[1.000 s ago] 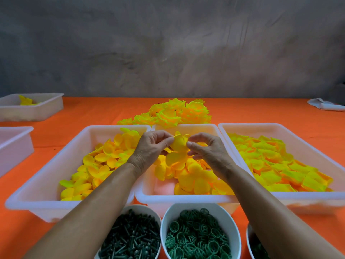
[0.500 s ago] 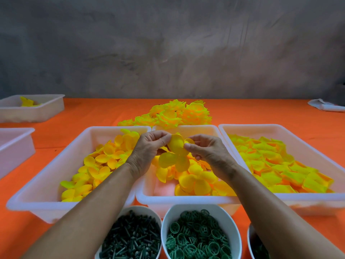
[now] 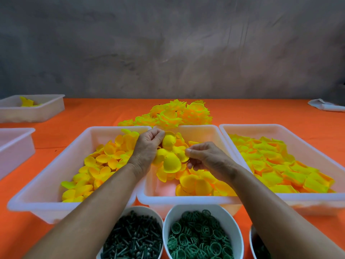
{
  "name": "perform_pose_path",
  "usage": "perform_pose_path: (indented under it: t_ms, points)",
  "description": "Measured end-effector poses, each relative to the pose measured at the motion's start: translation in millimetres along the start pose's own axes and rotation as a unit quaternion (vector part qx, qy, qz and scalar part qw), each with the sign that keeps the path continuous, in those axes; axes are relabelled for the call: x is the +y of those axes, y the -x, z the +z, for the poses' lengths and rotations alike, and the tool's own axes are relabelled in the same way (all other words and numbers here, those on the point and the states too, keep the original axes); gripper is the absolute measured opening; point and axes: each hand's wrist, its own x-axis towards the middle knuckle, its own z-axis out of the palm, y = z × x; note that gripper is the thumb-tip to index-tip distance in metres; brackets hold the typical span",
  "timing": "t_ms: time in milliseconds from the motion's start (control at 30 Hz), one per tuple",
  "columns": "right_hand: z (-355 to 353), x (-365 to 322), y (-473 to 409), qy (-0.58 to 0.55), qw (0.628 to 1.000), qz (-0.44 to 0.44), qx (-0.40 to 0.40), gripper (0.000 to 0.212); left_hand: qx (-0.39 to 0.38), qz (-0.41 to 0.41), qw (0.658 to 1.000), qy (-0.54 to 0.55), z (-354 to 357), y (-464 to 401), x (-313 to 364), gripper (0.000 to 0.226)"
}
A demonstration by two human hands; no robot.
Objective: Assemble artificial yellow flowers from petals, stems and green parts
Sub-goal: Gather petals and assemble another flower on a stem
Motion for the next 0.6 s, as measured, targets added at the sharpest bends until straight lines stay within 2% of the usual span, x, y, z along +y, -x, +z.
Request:
perform_pose_path:
  t_ms: [133, 300, 400, 500, 600]
  points:
    - [-2.9, -3.9, -2.0, -0.113, 0.993, -0.028, -0.004, 0.010, 0.001, 0.026, 0.999, -0.041, 2.8, 1.1, -0.5, 0.034]
    - [-3.5, -6.7, -0.6, -0.208, 0.976, -0.045, -0.050, 0.011, -0.019, 0.053, 0.996, -0.076, 4.6, 3.1, 1.2, 0.032]
    - [-2.9, -6.8, 0.7, -0.208, 0.976, -0.039, -0.058, 0.012, -0.020, 0.058, 0.995, -0.082, 3.5, 3.2, 0.4, 0.027]
    - [-3.4, -4.1, 1.8, -0.160, 0.986, -0.007, -0.053, 0.022, 0.021, 0.066, 0.996, -0.064, 0.8, 1.6, -1.1, 0.037]
    - [-2.0, -2.5, 2.7, -0.112, 0.992, 0.018, -0.053, 0.008, 0.025, 0.081, 0.994, -0.063, 1.2, -0.2, -2.4, 0.040]
